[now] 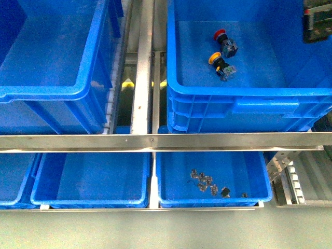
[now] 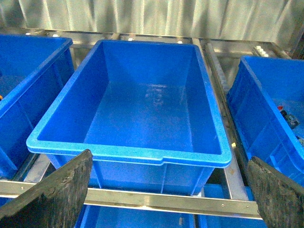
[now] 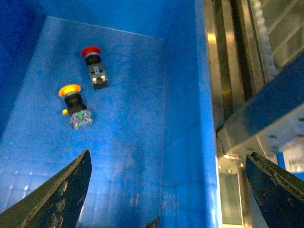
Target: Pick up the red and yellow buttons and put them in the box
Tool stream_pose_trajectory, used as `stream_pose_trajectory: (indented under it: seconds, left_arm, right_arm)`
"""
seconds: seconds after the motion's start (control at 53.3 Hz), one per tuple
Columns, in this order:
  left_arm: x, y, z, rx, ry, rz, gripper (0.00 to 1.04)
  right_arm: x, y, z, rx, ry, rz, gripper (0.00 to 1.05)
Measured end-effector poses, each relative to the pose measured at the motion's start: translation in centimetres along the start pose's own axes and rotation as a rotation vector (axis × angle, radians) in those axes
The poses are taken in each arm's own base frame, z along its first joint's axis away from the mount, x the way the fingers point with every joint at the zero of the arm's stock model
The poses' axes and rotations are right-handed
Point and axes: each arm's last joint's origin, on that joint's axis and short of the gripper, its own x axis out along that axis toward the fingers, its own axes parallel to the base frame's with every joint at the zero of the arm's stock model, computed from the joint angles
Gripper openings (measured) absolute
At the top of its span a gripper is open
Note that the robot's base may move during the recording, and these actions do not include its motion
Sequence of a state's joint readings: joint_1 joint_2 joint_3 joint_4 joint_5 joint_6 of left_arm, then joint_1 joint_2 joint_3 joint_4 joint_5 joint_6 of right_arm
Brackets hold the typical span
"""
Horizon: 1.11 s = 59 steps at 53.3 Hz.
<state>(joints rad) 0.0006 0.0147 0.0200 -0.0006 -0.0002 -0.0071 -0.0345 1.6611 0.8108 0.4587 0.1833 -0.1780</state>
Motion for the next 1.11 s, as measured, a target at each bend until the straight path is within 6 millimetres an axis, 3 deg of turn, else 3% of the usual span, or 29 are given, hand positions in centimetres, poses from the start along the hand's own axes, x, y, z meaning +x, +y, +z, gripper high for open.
stream_pose_trajectory:
  seconds: [0.15, 0.225, 0.281, 0.356, 0.432, 0.732, 1.107]
  left_arm:
    - [0.0, 0.0, 0.0, 0.000, 0.000, 0.000, 0.97]
    - [0.0, 0.0, 0.0, 0.000, 0.000, 0.000, 0.97]
    - [0.0, 0.0, 0.0, 0.000, 0.000, 0.000, 0.97]
    - [0.0, 0.0, 0.0, 0.000, 0.000, 0.000, 0.97]
    - [0.0, 0.0, 0.0, 0.000, 0.000, 0.000, 0.97]
    - [0.0, 0.0, 0.0, 0.000, 0.000, 0.000, 0.97]
    - [0.0, 0.0, 0.0, 0.000, 0.000, 0.000, 0.97]
  right_arm:
    - [-4.8, -2.4, -1.2, 0.136, 0.037, -0.028, 0.98]
    - [-7.8, -3.5, -1.4, 0.304, 0.077, -0.071, 0.98]
    - [-8.5, -3.7, -1.1, 0.371, 0.027, -0.041, 0.96]
    - [-9.0, -3.2, -2.2, 0.302, -0.221, 0.146, 0.81]
    - [-10.5, -2.3, -3.7, 0.238, -0.359, 0.198, 0.63]
    - [-14.3, -1.1, -6.5, 0.216, -0.392, 0.153, 0.03]
    - [-16.8, -0.6, -8.6, 0.209, -0.396, 0.178, 0.04]
